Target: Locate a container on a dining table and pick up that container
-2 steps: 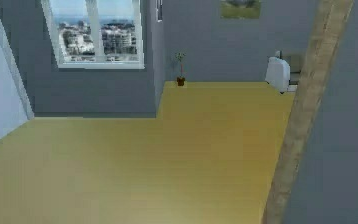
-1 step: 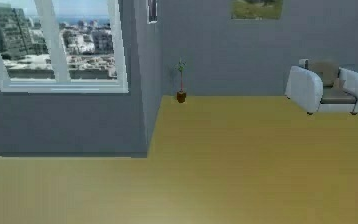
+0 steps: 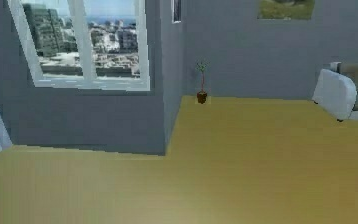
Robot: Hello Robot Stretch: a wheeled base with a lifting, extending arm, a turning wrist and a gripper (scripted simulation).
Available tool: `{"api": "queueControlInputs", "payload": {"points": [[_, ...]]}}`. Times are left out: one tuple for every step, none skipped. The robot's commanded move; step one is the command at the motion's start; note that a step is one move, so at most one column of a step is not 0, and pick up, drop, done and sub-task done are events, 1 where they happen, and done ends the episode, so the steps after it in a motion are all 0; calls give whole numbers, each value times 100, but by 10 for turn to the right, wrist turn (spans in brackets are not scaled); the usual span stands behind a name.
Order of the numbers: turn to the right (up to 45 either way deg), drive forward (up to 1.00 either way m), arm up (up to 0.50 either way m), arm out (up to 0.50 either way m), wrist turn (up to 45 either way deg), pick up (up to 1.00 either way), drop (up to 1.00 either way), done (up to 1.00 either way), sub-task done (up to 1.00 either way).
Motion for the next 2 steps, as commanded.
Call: {"api": "queueControlInputs", "payload": {"points": [[0, 15, 0, 0, 0, 0, 0, 0, 0], [450, 0, 0, 0, 0, 0, 0, 0, 0]]}}
